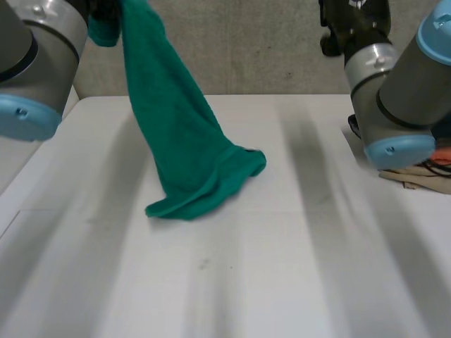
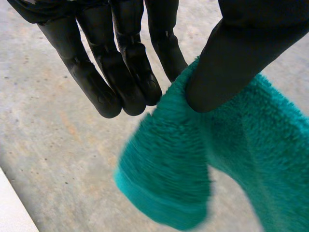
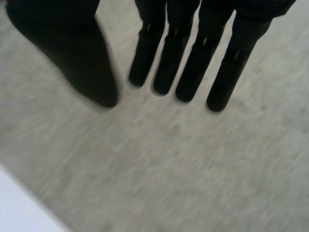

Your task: Fold the laundry.

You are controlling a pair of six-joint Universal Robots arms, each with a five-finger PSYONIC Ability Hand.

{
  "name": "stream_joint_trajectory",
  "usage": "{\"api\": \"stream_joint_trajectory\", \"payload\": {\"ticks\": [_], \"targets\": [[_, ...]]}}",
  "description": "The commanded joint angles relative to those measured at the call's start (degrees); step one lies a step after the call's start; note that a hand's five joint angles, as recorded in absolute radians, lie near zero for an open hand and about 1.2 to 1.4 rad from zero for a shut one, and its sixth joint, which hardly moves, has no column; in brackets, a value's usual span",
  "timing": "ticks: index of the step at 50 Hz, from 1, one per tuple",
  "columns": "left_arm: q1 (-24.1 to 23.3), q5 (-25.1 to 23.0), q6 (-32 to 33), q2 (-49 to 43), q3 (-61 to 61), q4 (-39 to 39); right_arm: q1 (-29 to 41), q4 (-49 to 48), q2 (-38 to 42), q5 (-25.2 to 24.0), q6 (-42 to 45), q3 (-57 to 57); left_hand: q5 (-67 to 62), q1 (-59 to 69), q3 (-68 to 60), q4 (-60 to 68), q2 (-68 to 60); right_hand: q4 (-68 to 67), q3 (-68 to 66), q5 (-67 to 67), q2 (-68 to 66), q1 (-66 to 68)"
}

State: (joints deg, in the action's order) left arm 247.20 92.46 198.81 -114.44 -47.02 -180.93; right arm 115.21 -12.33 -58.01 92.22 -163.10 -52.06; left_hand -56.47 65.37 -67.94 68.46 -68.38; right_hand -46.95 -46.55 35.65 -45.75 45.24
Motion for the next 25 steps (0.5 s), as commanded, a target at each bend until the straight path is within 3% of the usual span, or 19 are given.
{"api": "stream_joint_trajectory", "payload": {"ticks": [1, 9, 19, 25], "targets": [[-0.14, -2.72, 6.5, 8.61, -16.16, -0.56, 0.19, 15.83, -0.36, -3.0, -4.5, -6.13, -13.53, 14.63, -12.06, 11.54, -11.62, 22.14, 21.74, -20.84, 20.95, -20.44], [-0.49, -8.61, 6.59, 15.65, -22.06, -6.89, 1.33, 25.95, 6.23, -7.66, -18.03, 0.8, -13.53, 14.63, -12.06, 11.54, -11.62, 24.66, 24.26, -23.36, 23.46, -22.96], [-1.64, -12.03, 5.98, 25.13, -26.19, -5.75, 6.68, 31.32, 20.72, -16.89, -29.2, 13.99, -13.53, 14.63, -12.06, 11.54, -11.62, 33.73, 33.33, -32.43, 32.53, -32.02], [-1.64, -15.02, 5.36, 28.75, -28.83, -5.57, 10.2, 30.88, 26.53, -16.72, -31.4, 17.69, -13.53, 14.63, -12.06, 11.54, -11.62, 33.76, 33.36, -32.46, 32.57, -32.06]]}}
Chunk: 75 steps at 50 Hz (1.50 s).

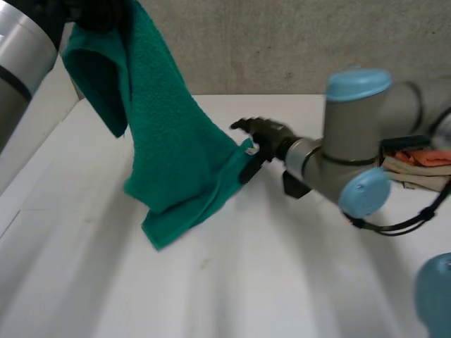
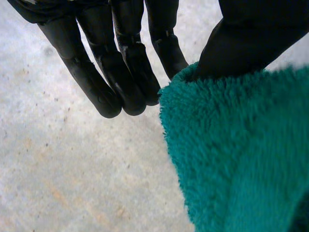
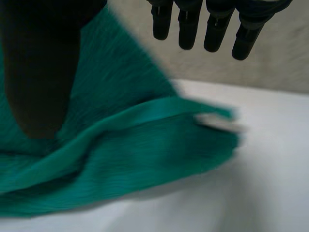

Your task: Fold the laundry.

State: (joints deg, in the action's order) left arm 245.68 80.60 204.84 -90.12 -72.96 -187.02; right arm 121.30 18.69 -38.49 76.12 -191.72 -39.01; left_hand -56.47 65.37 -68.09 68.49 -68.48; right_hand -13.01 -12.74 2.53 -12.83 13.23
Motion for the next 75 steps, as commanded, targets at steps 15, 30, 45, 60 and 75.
{"api": "stream_joint_trajectory", "payload": {"ticks": [15, 30, 45, 60, 75], "targets": [[8.23, 2.01, 2.05, -8.39, 7.73, -2.2, -1.85, -17.7, -3.24, 17.57, 17.52, 14.06, -13.53, 14.63, -11.91, 11.51, -11.52, -66.99, -67.26, 67.47, -67.17, 66.77], [3.67, 7.47, -2.61, -13.84, -7.94, 6.14, -4.49, -23.9, -22.15, 7.75, 31.03, -30.72, -13.53, 14.63, -11.91, 11.51, -11.52, -66.99, -67.26, 67.47, -67.17, 66.77], [1.47, 13.79, 4.52, -20.36, -15.11, 14.75, -6.51, -19.57, -20.56, 11.42, 41.87, -43.79, 39.6, -38.5, 41.23, -41.62, 41.61, -20.56, -20.84, 21.04, -20.74, 20.34], [5.07, 8.96, 1.79, -19.81, -0.18, 20.2, -13.36, -6.24, -23.22, 2.38, 47.46, -33.09, 48.35, -47.25, 49.98, -50.37, 50.37, -2.88, -3.15, 3.36, -3.06, 2.66], [6.13, 6.15, -0.23, -29.67, 7.4, 24.16, -18.46, 10.67, -9.42, 4.04, 54.0, -18.04, 48.35, -47.25, 49.98, -50.37, 50.37, -5.39, -5.66, 5.87, -5.57, 5.17]]}}
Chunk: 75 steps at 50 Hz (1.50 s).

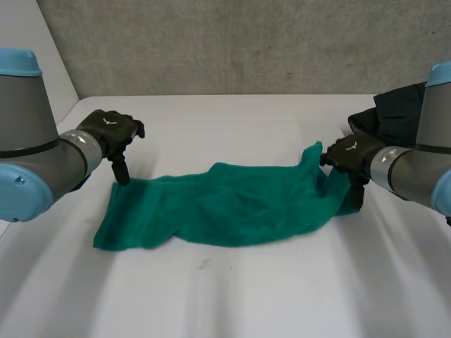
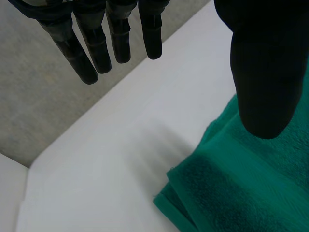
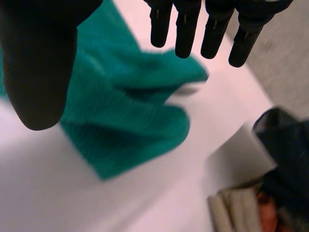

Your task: Fold the laundry.

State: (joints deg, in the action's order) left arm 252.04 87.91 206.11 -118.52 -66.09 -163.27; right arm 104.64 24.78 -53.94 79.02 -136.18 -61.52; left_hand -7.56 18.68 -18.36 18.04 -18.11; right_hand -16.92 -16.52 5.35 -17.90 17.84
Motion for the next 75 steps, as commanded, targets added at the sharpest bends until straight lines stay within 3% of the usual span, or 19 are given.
{"api": "stream_joint_trajectory", "payload": {"ticks": [1, 8, 9, 10, 11, 16, 28, 36, 42, 45, 46, 47, 48, 50, 57, 61, 64, 70, 75], "targets": [[-0.41, -1.17, -1.68, -1.28, 0.43, 0.41, -1.98, 3.97, 6.65, 1.05, -1.55, 4.57, -0.55, -0.56, 0.24, 0.08, 0.0, -2.15, -2.56, 3.73, -1.17, 1.24], [-1.38, -0.99, -2.38, -1.02, -1.33, -0.11, -2.34, -2.88, 10.79, -0.35, -1.63, 4.22, -0.55, -0.56, 0.24, 0.08, 0.0, -14.91, -15.32, 16.48, -13.93, 14.0], [-1.38, -0.99, -2.38, -1.02, -1.59, -0.29, -2.34, -3.5, 10.96, -0.53, -1.72, 4.04, -0.55, -0.56, 0.24, 0.08, 0.0, -21.77, -22.18, 23.34, -20.79, 20.86], [-1.38, -1.16, -2.38, -1.02, -2.03, -0.64, -2.25, -4.9, 11.05, -0.88, -1.9, 4.04, -0.39, -0.73, 0.41, -0.09, 0.16, -47.15, -47.56, 48.73, -46.17, 46.24], [-1.38, -1.25, -2.38, -1.02, -2.2, -0.82, -2.16, -5.52, 10.79, -0.88, -2.07, 4.21, -0.39, -0.73, 0.41, -0.09, 0.17, -62.92, -63.32, 64.49, -61.94, 62.0], [-1.73, -2.22, -1.94, -2.07, -2.82, -1.87, -1.37, -7.11, 5.79, -1.23, -4.53, 2.99, 0.62, -1.73, 1.42, -1.1, 1.17, -63.08, -63.48, 64.65, -62.1, 62.16], [-2.96, -4.94, -2.3, -6.63, 0.25, -2.58, 4.42, -14.56, -21.0, -6.42, -16.29, -1.94, 5.99, -7.11, 6.79, -6.47, 6.55, -63.08, -63.48, 64.65, -62.1, 62.16], [-5.68, -5.38, -2.3, -10.5, 3.32, -2.14, 8.21, -19.85, -31.21, -6.68, -25.17, -0.18, 7.56, -8.68, 8.36, -8.04, 8.11, -63.08, -63.48, 64.65, -62.1, 62.16], [-8.41, -5.3, -2.3, -13.32, 6.23, -1.87, 9.0, -20.03, -34.29, -6.69, -30.81, 1.58, 7.56, -8.68, 8.36, -8.04, 8.11, -63.08, -63.48, 64.65, -62.1, 62.16], [-9.9, -4.68, -2.21, -14.81, 8.07, -1.43, 8.83, -20.29, -34.56, -6.42, -32.83, 1.58, -5.36, 4.24, -4.56, 4.88, -4.8, -63.08, -63.48, 64.65, -62.1, 62.16], [-10.25, -4.42, -2.21, -15.25, 8.51, -1.26, 8.65, -20.29, -34.56, -6.42, -32.92, 1.49, -17.75, 16.64, -16.96, 17.28, -17.2, -63.08, -63.48, 64.65, -62.1, 62.16], [-10.43, -3.72, -2.29, -15.86, 9.56, -1.0, 7.95, -20.12, -34.21, -6.42, -32.84, 1.32, -45.86, 44.74, -45.06, 45.38, -45.3, -63.08, -63.48, 64.65, -62.1, 62.16], [-10.35, -3.19, -2.38, -16.13, 10.01, -0.82, 7.51, -20.03, -33.77, -6.42, -32.75, 1.31, -60.62, 59.51, -59.83, 60.15, -60.07, -63.08, -63.48, 64.65, -62.1, 62.16], [-10.26, -1.88, -2.73, -16.48, 11.06, -0.73, 6.28, -20.03, -32.55, -6.42, -32.66, 0.79, -62.44, 61.32, -61.64, 61.96, -61.89, -63.08, -63.48, 64.65, -62.1, 62.16], [-8.15, 9.64, -2.91, -14.38, 18.0, -4.59, 1.97, -21.43, -21.92, -6.16, -29.24, 0.96, -62.44, 61.32, -61.64, 61.96, -61.89, -63.08, -63.48, 64.65, -62.1, 62.16], [-5.78, 8.86, -3.09, -10.08, 23.1, -10.56, 0.83, -24.24, -13.84, -3.0, -24.93, 6.92, -62.44, 61.32, -61.64, 61.96, -61.89, -63.08, -63.48, 64.65, -62.1, 62.16], [-4.55, 8.24, -3.09, -6.74, 26.97, -16.71, 1.44, -27.75, -8.38, 2.35, -22.38, 14.3, -62.44, 61.32, -61.64, 61.96, -61.89, -63.08, -63.48, 64.65, -62.1, 62.16], [-2.61, 12.36, -6.33, 1.42, 27.33, -28.57, 2.58, -40.21, -3.27, 11.41, -21.14, 21.71, -62.44, 61.32, -61.64, 61.96, -61.89, -63.08, -63.48, 64.65, -62.1, 62.16], [-2.0, 11.67, -7.92, 5.83, 20.49, -29.65, 4.25, -47.09, -4.41, 10.46, -22.73, 16.88, -62.44, 61.32, -61.64, 61.96, -61.89, -63.08, -63.48, 64.65, -62.1, 62.16]]}}
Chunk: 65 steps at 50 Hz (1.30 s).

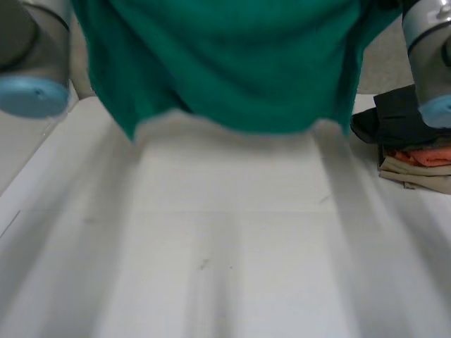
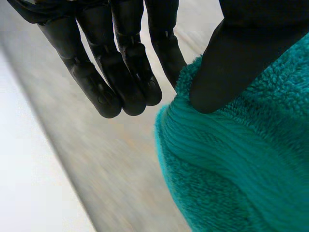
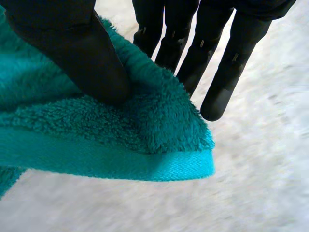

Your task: Fold the laundry.

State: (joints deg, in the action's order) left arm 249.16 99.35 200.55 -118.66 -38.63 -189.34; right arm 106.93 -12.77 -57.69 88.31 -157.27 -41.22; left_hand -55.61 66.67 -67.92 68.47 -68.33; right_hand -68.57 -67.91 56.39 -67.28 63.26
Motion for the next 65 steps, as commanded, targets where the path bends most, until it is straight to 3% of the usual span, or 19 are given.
{"api": "stream_joint_trajectory", "payload": {"ticks": [1, 13, 20, 23, 28, 30, 36, 41, 50, 60, 63, 65], "targets": [[1.07, 0.14, -2.36, 6.42, -8.64, -3.41, 2.14, -9.99, -1.02, 0.72, -1.72, -4.91, -14.39, 13.33, -12.08, 11.53, -11.67, -11.43, -12.09, 13.61, -12.72, 16.74], [2.56, -1.26, -0.34, 5.56, -37.65, -0.77, 0.04, -7.37, -2.61, -11.22, 0.3, -34.87, -14.39, 13.33, -12.08, 11.53, -11.67, -11.43, -12.09, 13.61, -12.72, 16.74], [3.27, -3.9, 4.4, 0.28, -44.6, 2.31, -1.72, -5.78, 1.52, -16.59, 10.92, -48.51, -14.39, 13.33, -12.08, 11.53, -11.67, -10.25, -10.91, 12.42, -11.53, 15.55], [3.18, -5.57, 4.85, 1.06, -45.75, 3.01, -2.42, -4.64, 0.56, -15.28, 12.08, -48.69, -14.39, 13.33, -12.08, 11.53, -11.67, 17.62, 16.96, -15.44, 16.33, -12.31], [2.74, -6.89, 4.67, 3.0, -46.71, 3.1, -1.81, 3.08, -2.25, -9.05, 7.26, -45.01, -14.39, 13.33, -12.08, 11.53, -11.67, 33.48, 32.82, -31.3, 32.19, -28.17], [2.65, -7.07, 4.58, 3.53, -46.89, 3.1, -1.9, 10.98, -4.27, -6.58, 4.35, -41.06, -14.39, 13.33, -12.08, 11.53, -11.67, 35.86, 35.2, -33.68, 34.57, -30.55], [2.74, -7.24, 4.85, 4.23, -46.8, 3.19, -2.69, 31.63, -3.05, -6.31, -4.34, -27.27, -14.39, 13.33, -12.08, 11.53, -11.67, 36.19, 35.53, -34.02, 34.91, -30.89], [3.35, -7.59, 5.02, 4.58, -46.36, 3.54, -3.22, 47.0, 3.52, -6.49, -10.32, -11.82, -14.39, 13.33, -12.08, 11.53, -11.67, 35.02, 34.36, -32.84, 33.74, -29.72], [4.06, -8.56, 5.11, 5.37, -46.19, 3.45, -2.6, 58.8, 16.01, -2.72, -7.53, 5.35, -14.39, 13.33, -12.08, 11.53, -11.67, 39.53, 38.87, -37.35, 38.24, -34.23], [5.11, -8.91, 5.11, 5.11, -45.75, 3.54, -0.14, 56.8, 22.44, 1.07, -6.03, 6.86, -14.39, 13.33, -12.08, 11.53, -11.67, 39.56, 38.9, -37.38, 38.28, -34.26], [5.46, -9.26, 5.11, 5.02, -45.75, 3.8, 0.65, 57.15, 22.79, 1.16, -6.03, 5.81, -14.39, 13.33, -12.08, 11.53, -11.67, 34.54, 33.88, -32.37, 33.26, -29.24], [5.55, -9.44, 5.2, 5.02, -45.84, 4.15, 0.83, 57.33, 22.44, 1.16, -6.11, 5.1, -14.39, 13.33, -12.08, 11.53, -11.67, 22.65, 21.99, -20.47, 21.37, -17.35]]}}
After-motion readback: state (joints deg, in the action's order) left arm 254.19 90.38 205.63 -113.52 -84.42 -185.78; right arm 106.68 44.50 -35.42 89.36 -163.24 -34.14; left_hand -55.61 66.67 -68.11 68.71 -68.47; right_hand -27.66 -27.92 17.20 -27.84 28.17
